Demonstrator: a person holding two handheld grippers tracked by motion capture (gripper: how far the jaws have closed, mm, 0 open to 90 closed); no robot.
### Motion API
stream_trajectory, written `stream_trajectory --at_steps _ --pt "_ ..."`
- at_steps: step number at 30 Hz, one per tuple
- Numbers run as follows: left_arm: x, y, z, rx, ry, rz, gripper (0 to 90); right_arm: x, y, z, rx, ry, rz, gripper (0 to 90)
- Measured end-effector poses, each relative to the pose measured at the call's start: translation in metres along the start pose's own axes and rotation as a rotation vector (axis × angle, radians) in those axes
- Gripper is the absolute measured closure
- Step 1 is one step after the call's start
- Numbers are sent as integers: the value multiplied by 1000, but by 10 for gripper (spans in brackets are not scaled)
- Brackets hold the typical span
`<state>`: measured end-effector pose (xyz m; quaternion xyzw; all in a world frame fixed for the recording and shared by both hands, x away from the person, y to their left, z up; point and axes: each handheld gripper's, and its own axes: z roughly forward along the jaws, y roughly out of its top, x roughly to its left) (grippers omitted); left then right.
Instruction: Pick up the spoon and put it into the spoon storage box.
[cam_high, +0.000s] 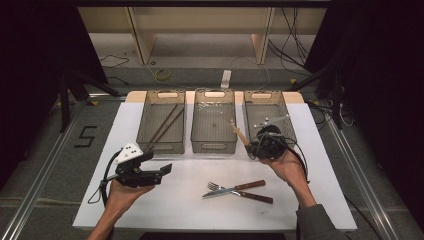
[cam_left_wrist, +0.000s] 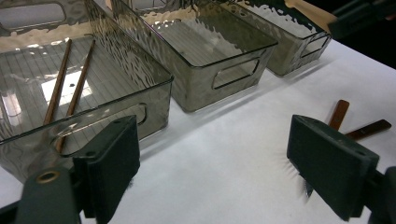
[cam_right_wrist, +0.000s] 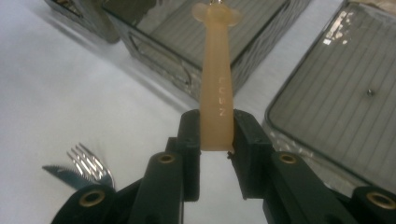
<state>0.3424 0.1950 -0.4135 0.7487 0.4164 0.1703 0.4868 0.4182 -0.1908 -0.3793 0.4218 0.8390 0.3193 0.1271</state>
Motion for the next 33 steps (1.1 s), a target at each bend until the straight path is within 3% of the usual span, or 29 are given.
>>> stream_trajectory --at_steps 15,33 --pt "0 -2 -5 -22 4 4 164 3 49 35 -11 4 19 747" --pt "1 -2 -13 -48 2 -3 160 5 79 68 24 -14 40 746"
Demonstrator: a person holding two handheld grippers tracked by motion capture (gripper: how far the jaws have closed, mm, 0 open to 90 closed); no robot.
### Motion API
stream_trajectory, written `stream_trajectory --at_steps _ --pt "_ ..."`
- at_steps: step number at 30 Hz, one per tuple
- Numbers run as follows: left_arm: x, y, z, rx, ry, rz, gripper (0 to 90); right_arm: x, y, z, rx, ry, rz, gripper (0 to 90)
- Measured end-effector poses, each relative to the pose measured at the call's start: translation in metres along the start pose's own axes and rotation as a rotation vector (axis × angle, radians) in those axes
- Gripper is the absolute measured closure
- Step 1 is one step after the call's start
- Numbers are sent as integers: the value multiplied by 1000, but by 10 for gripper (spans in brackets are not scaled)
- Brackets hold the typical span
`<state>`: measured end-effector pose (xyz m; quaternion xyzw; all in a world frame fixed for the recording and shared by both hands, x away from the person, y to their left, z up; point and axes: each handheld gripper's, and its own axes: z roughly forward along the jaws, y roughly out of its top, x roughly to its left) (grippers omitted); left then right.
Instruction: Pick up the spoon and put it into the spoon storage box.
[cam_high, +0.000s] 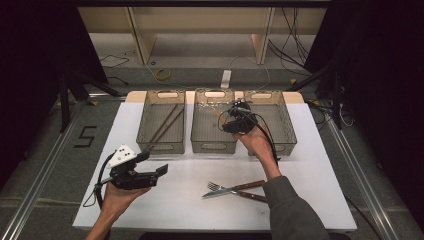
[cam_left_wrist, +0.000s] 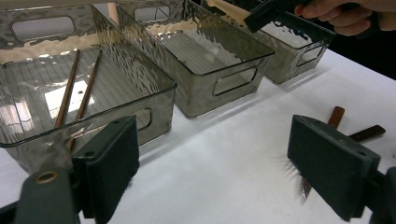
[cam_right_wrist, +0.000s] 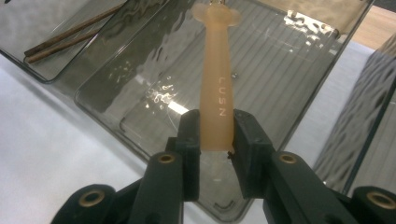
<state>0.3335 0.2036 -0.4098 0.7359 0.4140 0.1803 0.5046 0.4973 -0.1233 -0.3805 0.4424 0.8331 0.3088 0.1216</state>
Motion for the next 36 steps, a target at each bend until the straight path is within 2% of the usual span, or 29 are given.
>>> stream_trajectory --at_steps 4,12,23,27,30,36 --pt "0 0 0 2 1 3 159 -2 4 6 4 3 22 746" --pt "-1 0 0 2 0 7 159 -3 7 18 32 -15 30 744" --pt "-1 0 0 5 -1 11 159 1 7 34 71 -10 22 737" --pt "-1 0 0 9 -2 16 159 3 6 40 92 -4 8 681" --pt "-1 0 0 6 -1 12 159 3 6 37 73 29 11 620" --pt "-1 0 0 7 -2 12 159 1 6 20 23 76 -51 532"
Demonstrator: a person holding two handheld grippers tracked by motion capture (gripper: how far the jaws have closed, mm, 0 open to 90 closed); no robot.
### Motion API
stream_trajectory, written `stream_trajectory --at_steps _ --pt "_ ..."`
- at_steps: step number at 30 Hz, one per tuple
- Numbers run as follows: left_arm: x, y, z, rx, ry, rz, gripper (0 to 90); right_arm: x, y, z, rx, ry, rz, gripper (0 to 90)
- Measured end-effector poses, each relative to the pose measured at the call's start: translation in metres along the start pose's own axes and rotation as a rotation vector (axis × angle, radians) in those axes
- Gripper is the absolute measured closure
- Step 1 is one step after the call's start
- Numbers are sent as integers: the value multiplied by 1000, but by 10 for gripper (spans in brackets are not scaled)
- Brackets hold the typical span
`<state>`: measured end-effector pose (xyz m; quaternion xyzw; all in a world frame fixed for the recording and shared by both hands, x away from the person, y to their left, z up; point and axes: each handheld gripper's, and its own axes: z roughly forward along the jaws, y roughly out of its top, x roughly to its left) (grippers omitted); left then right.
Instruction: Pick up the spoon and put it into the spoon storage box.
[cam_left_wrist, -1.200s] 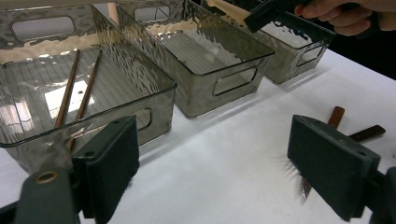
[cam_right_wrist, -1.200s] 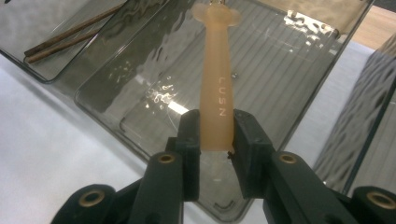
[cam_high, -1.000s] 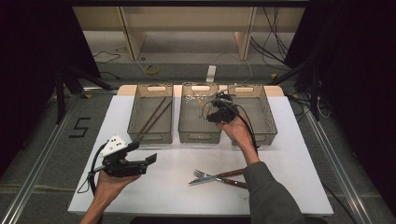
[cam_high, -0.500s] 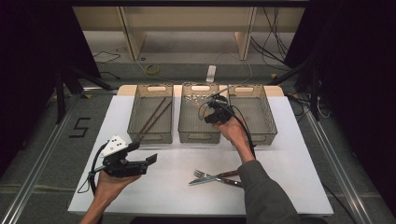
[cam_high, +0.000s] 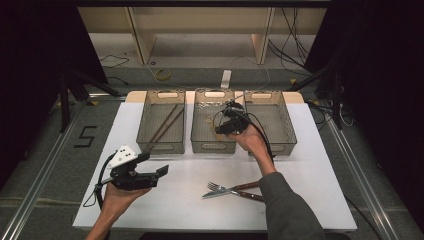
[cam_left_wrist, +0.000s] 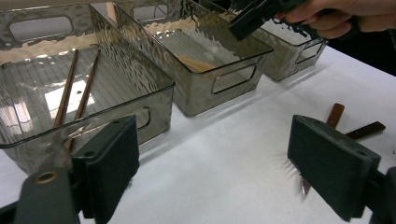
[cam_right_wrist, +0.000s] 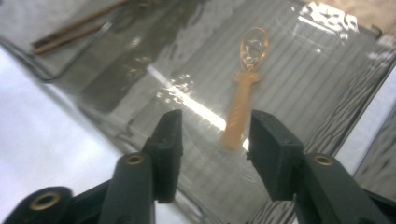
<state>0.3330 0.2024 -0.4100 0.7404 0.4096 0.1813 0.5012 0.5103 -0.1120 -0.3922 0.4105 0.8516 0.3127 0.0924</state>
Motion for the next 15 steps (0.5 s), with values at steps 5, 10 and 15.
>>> stream_trajectory --at_steps 5,10,15 --pt "0 0 0 0 2 -2 159 5 -3 -21 -33 41 -48 444" --pt "1 -1 1 5 3 -6 159 8 -11 -40 -66 74 -80 397" --pt "1 -1 1 6 2 -3 159 14 -28 -52 -64 93 -147 373"
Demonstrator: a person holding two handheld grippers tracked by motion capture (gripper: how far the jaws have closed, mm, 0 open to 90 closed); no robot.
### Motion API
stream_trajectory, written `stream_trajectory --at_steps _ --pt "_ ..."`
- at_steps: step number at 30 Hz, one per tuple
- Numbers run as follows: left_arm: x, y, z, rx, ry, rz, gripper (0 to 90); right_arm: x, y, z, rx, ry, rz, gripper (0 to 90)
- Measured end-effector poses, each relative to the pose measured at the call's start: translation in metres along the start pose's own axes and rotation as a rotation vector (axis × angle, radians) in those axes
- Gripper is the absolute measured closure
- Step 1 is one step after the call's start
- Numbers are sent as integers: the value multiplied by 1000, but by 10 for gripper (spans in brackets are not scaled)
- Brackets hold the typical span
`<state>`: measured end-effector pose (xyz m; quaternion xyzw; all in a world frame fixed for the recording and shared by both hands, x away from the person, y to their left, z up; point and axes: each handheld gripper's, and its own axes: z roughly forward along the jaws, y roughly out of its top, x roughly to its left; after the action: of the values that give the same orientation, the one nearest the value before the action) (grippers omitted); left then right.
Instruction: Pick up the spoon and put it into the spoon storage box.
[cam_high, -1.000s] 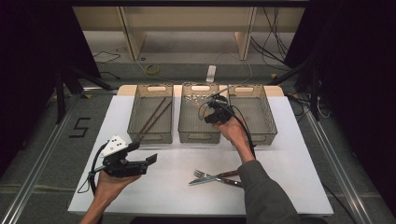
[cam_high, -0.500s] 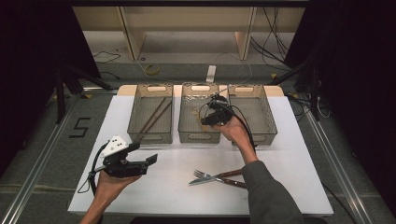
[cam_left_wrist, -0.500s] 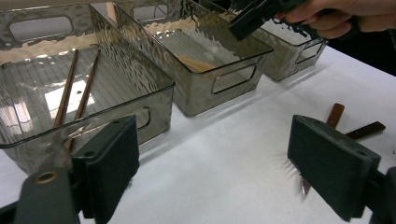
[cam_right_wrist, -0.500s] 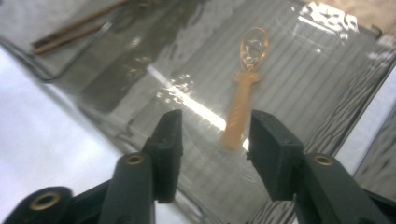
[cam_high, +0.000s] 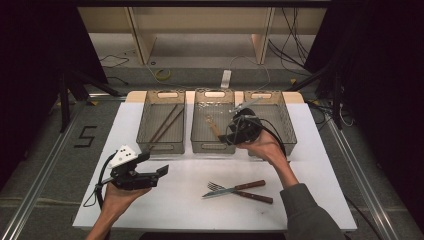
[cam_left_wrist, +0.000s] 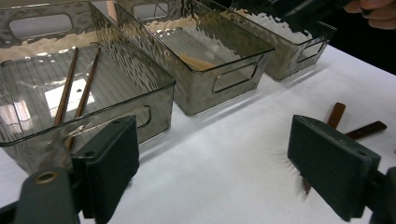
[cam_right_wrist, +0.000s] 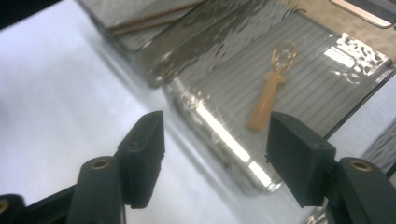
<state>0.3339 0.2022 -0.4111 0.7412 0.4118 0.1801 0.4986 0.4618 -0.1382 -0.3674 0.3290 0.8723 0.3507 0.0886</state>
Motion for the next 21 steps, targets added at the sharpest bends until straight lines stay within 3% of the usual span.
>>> stream_trajectory --at_steps 5,21 --pt "1 0 0 3 2 0 159 10 -15 -8 6 16 -52 344" --pt "1 0 0 -11 -5 -4 159 26 -54 -27 -28 21 -67 285"
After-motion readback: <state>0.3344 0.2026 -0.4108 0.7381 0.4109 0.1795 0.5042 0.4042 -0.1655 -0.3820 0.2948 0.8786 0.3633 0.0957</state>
